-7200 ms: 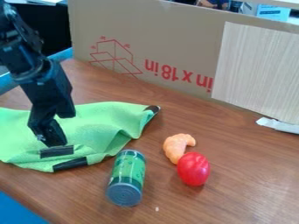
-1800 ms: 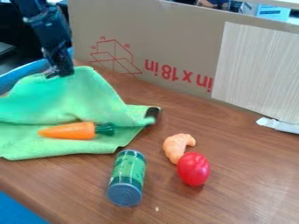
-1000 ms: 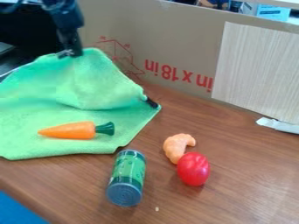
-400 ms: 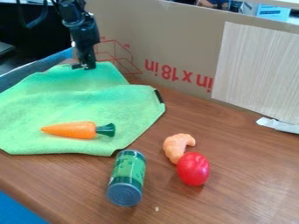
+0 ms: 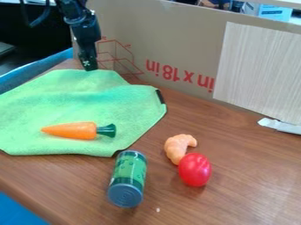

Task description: Unfold the cloth from bottom to top

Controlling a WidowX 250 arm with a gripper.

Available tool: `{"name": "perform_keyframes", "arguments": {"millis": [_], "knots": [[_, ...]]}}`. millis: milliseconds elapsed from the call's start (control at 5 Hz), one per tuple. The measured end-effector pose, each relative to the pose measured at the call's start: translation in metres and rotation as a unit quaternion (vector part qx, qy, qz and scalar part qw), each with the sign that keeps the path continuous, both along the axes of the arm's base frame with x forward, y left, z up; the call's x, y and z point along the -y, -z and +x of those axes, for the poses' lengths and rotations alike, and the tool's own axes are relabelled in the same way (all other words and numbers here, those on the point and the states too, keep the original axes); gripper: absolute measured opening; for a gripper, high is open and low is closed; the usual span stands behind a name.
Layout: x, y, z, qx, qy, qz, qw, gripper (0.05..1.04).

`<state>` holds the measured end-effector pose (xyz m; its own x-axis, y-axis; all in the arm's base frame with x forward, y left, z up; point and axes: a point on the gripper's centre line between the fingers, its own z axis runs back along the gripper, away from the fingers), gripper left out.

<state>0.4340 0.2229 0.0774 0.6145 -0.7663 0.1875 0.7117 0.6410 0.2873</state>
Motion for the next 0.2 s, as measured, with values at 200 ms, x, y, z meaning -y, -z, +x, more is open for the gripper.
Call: {"name": "perform_keyframes", "arguments": {"millis": [200], "knots": [[-0.0103, -0.0082, 0.0014, 0.008, -0.007, -0.008, 0.9999, 1.002]]}}
